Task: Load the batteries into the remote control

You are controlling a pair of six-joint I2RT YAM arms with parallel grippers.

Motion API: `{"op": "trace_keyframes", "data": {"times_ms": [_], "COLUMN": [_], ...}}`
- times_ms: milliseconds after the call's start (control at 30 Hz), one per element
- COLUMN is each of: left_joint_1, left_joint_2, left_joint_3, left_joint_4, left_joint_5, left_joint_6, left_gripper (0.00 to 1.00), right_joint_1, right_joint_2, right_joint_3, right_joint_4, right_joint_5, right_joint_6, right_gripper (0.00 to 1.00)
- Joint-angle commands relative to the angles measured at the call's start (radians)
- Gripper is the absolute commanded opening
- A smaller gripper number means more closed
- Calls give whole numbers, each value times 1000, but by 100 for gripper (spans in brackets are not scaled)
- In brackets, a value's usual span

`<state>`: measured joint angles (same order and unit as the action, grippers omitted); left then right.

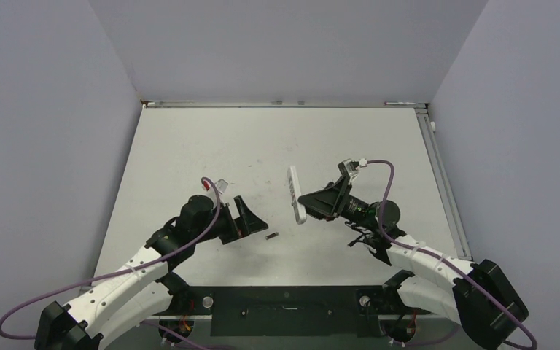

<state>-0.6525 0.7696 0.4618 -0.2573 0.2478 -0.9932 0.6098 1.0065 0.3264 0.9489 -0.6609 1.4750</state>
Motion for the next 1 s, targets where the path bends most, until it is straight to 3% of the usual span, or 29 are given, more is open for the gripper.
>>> {"op": "trace_keyframes", "data": {"times_ms": [0,300,400,633,700,767,867,967], "left_joint_1": [18,31,37,48,48,48,48,48], "left_joint_2": [-7,-23,-28,-31,-43,-59,-72,-73], "left_joint_3": [-7,-31,-31,-28,-30,-31,-18,3], "left_joint_4": [144,227,239,242,242,234,179,116], "left_joint_5": [76,130,142,153,148,135,118,93], "left_joint_6": [-36,-77,-87,-97,-100,-96,-69,-34], "left_gripper": [96,96,96,96,96,97,96,97], "right_joint_1": [0,12,20,28,36,52,92,131], "right_joint_2": [73,-19,-46,-83,-120,-191,-233,-232], "right_joint_3": [-7,79,191,491,516,543,633,653], "right_joint_4": [808,809,789,414,175,-306,-913,-1263], "right_joint_5": [-59,-43,-52,-145,-187,-182,-55,147], "right_joint_6": [373,385,387,215,38,-222,-610,-788], "right_gripper": [9,9,8,9,9,9,9,9]}}
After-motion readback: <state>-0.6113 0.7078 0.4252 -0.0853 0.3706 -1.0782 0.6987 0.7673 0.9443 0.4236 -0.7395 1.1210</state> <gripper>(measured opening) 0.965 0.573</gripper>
